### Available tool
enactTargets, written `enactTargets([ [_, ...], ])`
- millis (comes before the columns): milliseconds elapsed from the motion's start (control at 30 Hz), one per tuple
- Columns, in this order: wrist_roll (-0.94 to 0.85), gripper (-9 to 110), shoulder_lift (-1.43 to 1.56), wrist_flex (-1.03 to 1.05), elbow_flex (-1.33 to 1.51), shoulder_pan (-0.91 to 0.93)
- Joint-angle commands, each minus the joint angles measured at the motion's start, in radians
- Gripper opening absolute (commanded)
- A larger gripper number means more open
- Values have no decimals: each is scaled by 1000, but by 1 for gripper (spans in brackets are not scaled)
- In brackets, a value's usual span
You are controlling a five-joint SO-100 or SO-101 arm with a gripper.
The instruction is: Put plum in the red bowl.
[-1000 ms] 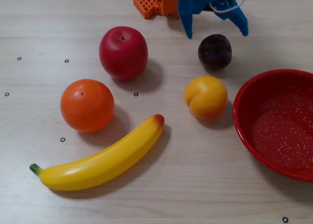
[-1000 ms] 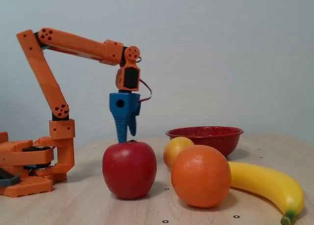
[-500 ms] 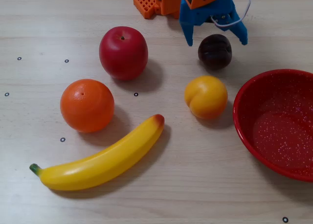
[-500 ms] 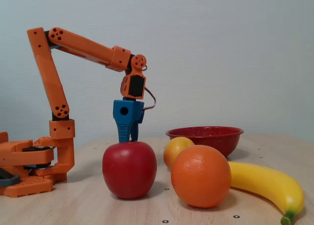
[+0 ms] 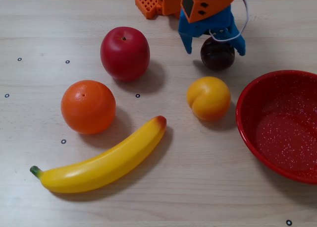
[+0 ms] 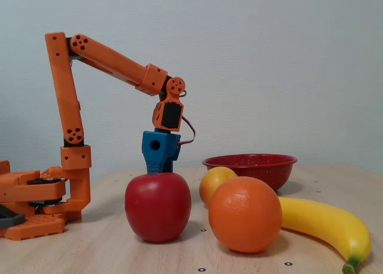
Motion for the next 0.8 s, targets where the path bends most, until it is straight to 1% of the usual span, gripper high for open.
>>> enactTargets([
  [0, -18, 44, 8, -14, -97, 21],
  [367, -20, 43, -29, -41, -120, 14],
  [767, -26, 43, -26, -25, -121, -9],
])
